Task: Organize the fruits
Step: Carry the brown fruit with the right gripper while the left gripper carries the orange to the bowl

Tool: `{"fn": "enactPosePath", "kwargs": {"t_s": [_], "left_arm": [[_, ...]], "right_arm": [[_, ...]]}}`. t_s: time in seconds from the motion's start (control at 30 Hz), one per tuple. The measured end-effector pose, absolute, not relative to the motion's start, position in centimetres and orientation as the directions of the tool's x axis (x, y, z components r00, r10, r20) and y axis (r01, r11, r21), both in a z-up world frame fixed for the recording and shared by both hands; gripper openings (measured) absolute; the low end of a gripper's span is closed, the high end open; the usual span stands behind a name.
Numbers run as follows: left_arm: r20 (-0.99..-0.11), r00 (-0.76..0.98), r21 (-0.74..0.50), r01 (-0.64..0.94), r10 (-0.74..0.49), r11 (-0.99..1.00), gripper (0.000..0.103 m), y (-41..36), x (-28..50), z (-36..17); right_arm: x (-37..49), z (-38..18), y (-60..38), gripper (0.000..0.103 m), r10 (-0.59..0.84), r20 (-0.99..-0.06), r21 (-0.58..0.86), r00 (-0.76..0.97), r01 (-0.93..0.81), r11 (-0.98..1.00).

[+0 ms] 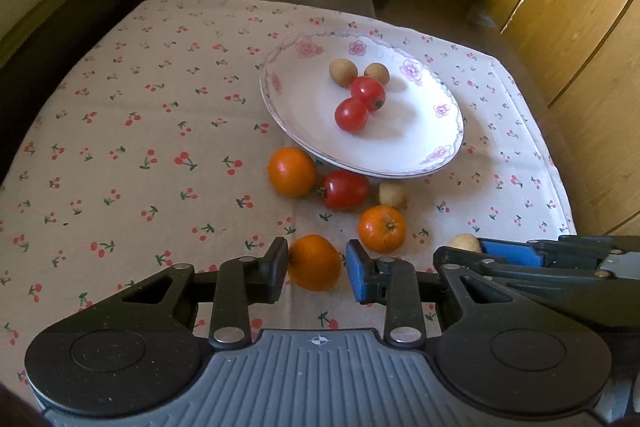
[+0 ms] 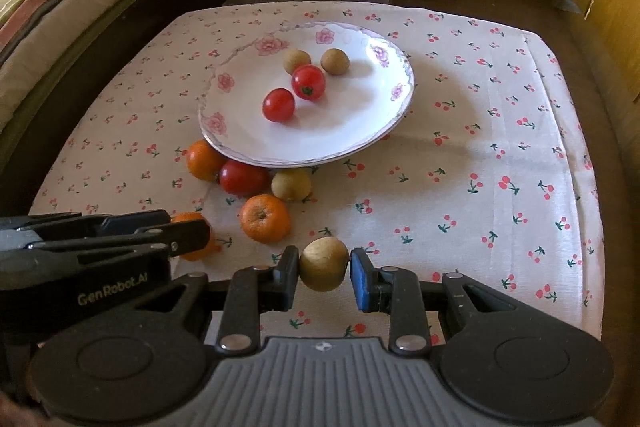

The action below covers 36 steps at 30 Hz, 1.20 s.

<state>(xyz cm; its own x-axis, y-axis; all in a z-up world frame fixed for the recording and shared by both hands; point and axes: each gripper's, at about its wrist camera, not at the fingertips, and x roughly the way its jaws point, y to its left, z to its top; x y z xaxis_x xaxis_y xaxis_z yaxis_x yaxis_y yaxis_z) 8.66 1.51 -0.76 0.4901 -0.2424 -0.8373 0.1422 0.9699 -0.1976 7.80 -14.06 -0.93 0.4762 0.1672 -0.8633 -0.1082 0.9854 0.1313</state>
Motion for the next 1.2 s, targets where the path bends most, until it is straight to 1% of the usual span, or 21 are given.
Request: {"fn": "enactPosePath", "kwargs": {"t_s": [0.1,0.3,0.43,0.5,0.6,0.67,0.8,0.9,1.0,1.1,1.2], "left_arm": [[-0.835,0.492,-0.207,0.136,-0.247,0.969,0.039,1.8,8.6,-0.4],[-0.826,0.510,-0.187,0.154,-0.240,0.970,0.039,1.3,8.5,0.5],[-0.835,0.502,-0.175,0.146,-0.225,0.974,0.039,1.2,9.0,-0.1],[-0.834,0.500,-0.190,0.133,-0.232,0.973,0.039,1.4,9.4,-0.3],[-0.832,0.494,-0.222,0.121,-0.252,0.968,0.041,1.3,10.1,-0.5],[-0.837,0.492,-0.207,0.125,-0.242,0.970,0.041,1.0,10.3,-0.8],[-0.848,0.486,-0.185,0.107,-0.214,0.977,0.047,1.0,10.4,-1.4],[-0.859,0.461,-0.206,0.089,-0.223,0.975,0.046,1.4,10.6,-2.1],[-0.865,0.454,-0.202,0.078,-0.215,0.976,0.046,1.3,10.8,-2.6],[-0.866,0.458,-0.178,0.092,-0.201,0.980,0.042,0.8,10.8,-2.8],[-0.865,0.462,-0.173,0.095,-0.197,0.980,0.042,0.8,10.9,-2.8]], "right_arm": [[7.5,-0.6,-13.8,0.030,0.168,-0.861,0.130,0.480,-0.112,0.985],[7.3,0.1,-13.7,0.030,0.172,-0.853,0.130,0.493,-0.118,0.984],[7.5,-0.3,-13.8,0.030,0.168,-0.856,0.129,0.488,-0.113,0.985],[7.6,-0.5,-14.0,0.030,0.169,-0.857,0.131,0.486,-0.110,0.985],[7.9,-0.7,-14.2,0.030,0.172,-0.858,0.137,0.483,-0.107,0.985],[8.1,-0.8,-14.2,0.030,0.174,-0.859,0.139,0.481,-0.109,0.984],[8.3,-1.0,-14.1,0.030,0.179,-0.861,0.144,0.476,-0.110,0.983],[8.3,-1.2,-13.9,0.030,0.181,-0.863,0.143,0.472,-0.116,0.983],[8.3,-1.2,-13.9,0.030,0.181,-0.863,0.142,0.471,-0.117,0.983],[8.3,-1.2,-14.2,0.030,0.180,-0.863,0.144,0.472,-0.111,0.983],[8.5,-1.3,-14.2,0.030,0.178,-0.864,0.145,0.471,-0.107,0.984]]}}
